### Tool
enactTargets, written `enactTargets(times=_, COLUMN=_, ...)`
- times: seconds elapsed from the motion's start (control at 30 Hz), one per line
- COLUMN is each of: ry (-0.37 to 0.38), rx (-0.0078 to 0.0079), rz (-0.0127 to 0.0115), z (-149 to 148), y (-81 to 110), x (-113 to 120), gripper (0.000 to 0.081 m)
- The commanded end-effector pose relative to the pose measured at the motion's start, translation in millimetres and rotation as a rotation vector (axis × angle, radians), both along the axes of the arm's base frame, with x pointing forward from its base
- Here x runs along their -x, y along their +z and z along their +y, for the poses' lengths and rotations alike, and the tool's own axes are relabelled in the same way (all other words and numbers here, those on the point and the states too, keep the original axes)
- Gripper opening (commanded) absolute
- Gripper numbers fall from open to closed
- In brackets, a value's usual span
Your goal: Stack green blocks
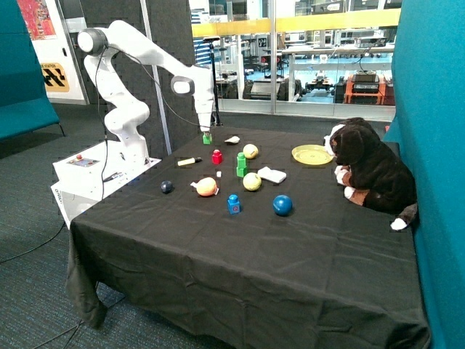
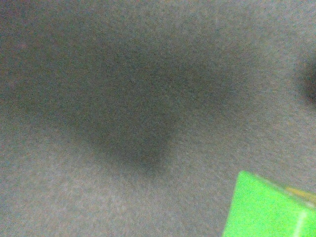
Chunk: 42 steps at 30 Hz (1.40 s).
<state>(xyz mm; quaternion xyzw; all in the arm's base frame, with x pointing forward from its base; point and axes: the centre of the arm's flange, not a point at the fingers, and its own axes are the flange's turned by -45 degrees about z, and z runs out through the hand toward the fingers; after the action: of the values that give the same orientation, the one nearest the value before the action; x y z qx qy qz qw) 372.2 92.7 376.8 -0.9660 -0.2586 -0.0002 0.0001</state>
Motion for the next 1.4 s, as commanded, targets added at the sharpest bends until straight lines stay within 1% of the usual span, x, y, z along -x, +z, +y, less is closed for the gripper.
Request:
enactTargets(times=0.0, ry=0.022, rx=0.0002, rz=0.0004, z=-3, y=40.5, x=-2, gripper=0.0)
enactTargets(times=0.1, ry=0.047, rx=0.0002, rz=0.0004, z=-3, y=47.3, x=-3, gripper=0.0)
enactTargets(times=0.17, ry=0.05, rx=0.0002, rz=0.0004, z=-3, y=50.9, x=-5, gripper=0.0)
enactTargets(times=0.2, ry=0.064, rx=0.0002, rz=0.0004, z=-2, y=52.9, x=-7, gripper=0.0)
enactTargets(times=0.23, ry=0.058, rx=0.0002, rz=0.0004, z=-2, y=54.4, x=-9, gripper=0.0)
enactTargets(times=0.3, ry=0.082, rx=0.0002, rz=0.0004, z=0, y=58.3, x=-16, gripper=0.0)
enactTargets(times=0.37, ry=0.087, rx=0.0002, rz=0.0004, z=1, y=62.5, x=-25, gripper=0.0)
enactTargets(times=0.4, ry=0.107, rx=0.0002, rz=0.0004, z=2, y=65.1, x=-31, gripper=0.0)
enactTargets(times=0.47, ry=0.118, rx=0.0002, rz=0.0004, z=3, y=69.1, x=-43, gripper=0.0)
enactTargets(times=0.63, ry=0.14, rx=0.0002, rz=0.0004, z=4, y=75.5, x=-72, gripper=0.0005)
enactTargets(times=0.7, ry=0.116, rx=0.0002, rz=0.0004, z=3, y=76.8, x=-83, gripper=0.0001)
enactTargets(times=0.73, ry=0.087, rx=0.0002, rz=0.0004, z=2, y=75.4, x=-86, gripper=0.0001)
enactTargets(times=0.77, ry=0.127, rx=0.0002, rz=0.0004, z=1, y=76.4, x=-90, gripper=0.0)
enactTargets(times=0.83, ry=0.126, rx=0.0002, rz=0.0004, z=-4, y=76.9, x=-96, gripper=0.0)
enactTargets(times=1.0, ry=0.088, rx=0.0002, rz=0.0004, z=-13, y=73.3, x=-111, gripper=0.0)
enactTargets(times=1.2, ry=0.068, rx=0.0002, rz=0.0004, z=-20, y=69.8, x=-124, gripper=0.0)
enactTargets(times=1.37, ry=0.029, rx=0.0002, rz=0.0004, z=-23, y=72.1, x=-138, gripper=0.0)
